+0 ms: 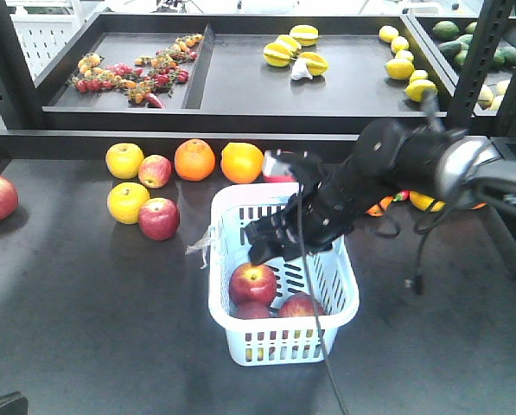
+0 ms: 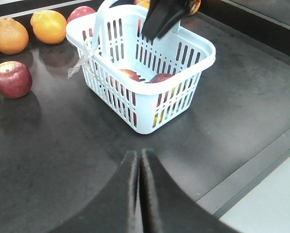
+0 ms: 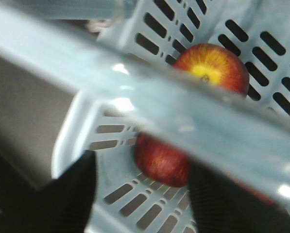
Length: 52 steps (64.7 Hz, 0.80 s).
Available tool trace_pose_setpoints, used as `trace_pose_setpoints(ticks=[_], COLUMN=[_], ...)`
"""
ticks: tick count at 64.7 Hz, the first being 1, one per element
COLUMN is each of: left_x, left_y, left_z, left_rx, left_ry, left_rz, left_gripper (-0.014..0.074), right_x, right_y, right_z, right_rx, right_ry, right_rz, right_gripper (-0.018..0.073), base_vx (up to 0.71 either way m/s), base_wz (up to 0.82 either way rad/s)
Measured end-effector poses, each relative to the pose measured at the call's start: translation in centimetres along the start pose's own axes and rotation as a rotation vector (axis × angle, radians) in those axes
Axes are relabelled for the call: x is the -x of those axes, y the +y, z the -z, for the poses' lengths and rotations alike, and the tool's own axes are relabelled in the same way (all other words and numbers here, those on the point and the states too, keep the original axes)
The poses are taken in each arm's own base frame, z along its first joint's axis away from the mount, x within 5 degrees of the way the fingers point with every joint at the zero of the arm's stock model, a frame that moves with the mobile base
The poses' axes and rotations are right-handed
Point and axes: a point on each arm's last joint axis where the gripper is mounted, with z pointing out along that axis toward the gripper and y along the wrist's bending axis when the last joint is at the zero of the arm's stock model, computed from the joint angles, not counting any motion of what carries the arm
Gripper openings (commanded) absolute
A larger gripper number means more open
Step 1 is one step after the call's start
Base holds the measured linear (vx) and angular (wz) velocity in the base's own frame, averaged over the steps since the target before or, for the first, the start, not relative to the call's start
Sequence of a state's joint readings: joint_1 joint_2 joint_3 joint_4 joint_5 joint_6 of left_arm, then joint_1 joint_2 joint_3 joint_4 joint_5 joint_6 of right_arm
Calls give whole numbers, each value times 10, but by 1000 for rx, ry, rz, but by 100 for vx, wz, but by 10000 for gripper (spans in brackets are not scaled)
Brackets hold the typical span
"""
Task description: Pick three apples into basket with both arms
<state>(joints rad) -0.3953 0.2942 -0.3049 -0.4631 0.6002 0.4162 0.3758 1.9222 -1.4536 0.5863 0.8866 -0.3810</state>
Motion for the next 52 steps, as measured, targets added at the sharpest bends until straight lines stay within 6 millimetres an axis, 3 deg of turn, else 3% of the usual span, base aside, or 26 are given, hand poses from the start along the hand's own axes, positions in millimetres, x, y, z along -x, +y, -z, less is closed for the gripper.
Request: trace_pose_setpoints(ticks=[5, 13, 28, 43, 52], left_x=[0, 0, 0, 0, 0], left_y=[0, 0, 0, 0, 0], left_z=[0, 0, 0, 0, 0], left_rx=[0, 0, 0, 0, 0], left_ry=[0, 0, 0, 0, 0], left_rz=[0, 0, 0, 0, 0], left_gripper=[-6, -6, -6, -6, -6], right_x=[0, -3, -26, -74, -119], right_y=[9, 26, 70, 113, 115], right_z=[18, 53, 140, 232, 242], right_rx=[4, 6, 22, -8, -35], right_ry=[-17, -55, -160, -387, -458], right_rz=[46, 137, 328, 495, 525], right_gripper=[-14, -10, -5, -4, -4], base_vx=[0, 0, 0, 0, 0], base_wz=[0, 0, 0, 0, 0])
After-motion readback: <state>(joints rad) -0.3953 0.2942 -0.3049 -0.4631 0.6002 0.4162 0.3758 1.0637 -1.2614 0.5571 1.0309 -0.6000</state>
